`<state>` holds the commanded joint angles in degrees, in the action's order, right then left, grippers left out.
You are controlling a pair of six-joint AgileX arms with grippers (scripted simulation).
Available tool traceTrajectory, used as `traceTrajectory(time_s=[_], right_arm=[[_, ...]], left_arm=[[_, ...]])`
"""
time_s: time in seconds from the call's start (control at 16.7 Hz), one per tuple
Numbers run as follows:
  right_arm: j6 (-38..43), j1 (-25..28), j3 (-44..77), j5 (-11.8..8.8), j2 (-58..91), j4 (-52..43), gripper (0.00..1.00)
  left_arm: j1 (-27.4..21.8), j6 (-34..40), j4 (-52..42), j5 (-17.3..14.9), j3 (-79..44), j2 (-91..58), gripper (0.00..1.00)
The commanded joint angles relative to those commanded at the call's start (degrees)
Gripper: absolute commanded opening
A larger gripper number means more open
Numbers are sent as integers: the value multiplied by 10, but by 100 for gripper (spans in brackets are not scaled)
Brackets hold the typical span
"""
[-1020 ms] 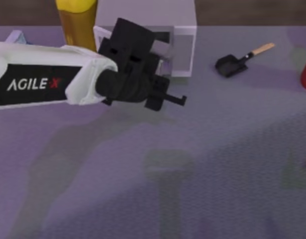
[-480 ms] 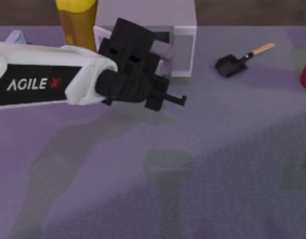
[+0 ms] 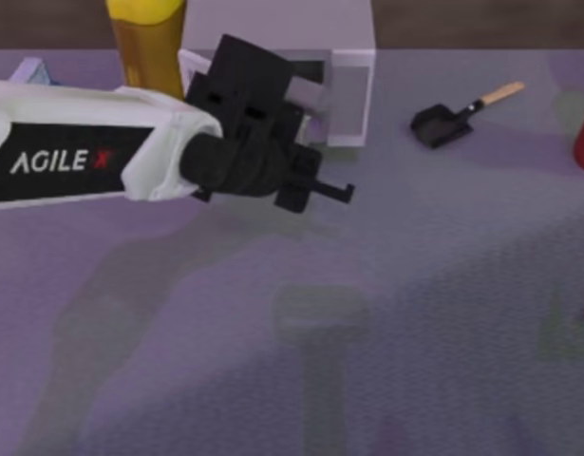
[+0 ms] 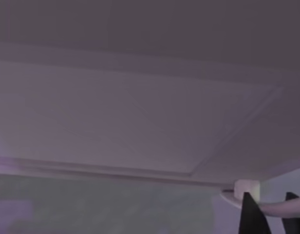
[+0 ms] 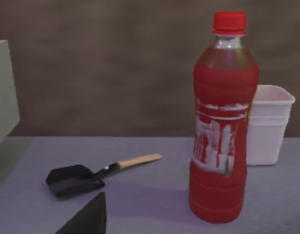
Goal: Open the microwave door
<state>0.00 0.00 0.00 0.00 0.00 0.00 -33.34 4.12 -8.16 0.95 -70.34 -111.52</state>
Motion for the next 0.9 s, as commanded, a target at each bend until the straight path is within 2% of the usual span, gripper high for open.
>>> traceTrajectory(time_s=[0.24, 0.9], right_arm=[[0, 0, 0, 0, 0, 0, 100], [0, 0, 0, 0, 0, 0, 100]], left_arm=[[10, -22, 5, -13, 14, 11, 0], [11, -23, 5, -14, 14, 11, 0]])
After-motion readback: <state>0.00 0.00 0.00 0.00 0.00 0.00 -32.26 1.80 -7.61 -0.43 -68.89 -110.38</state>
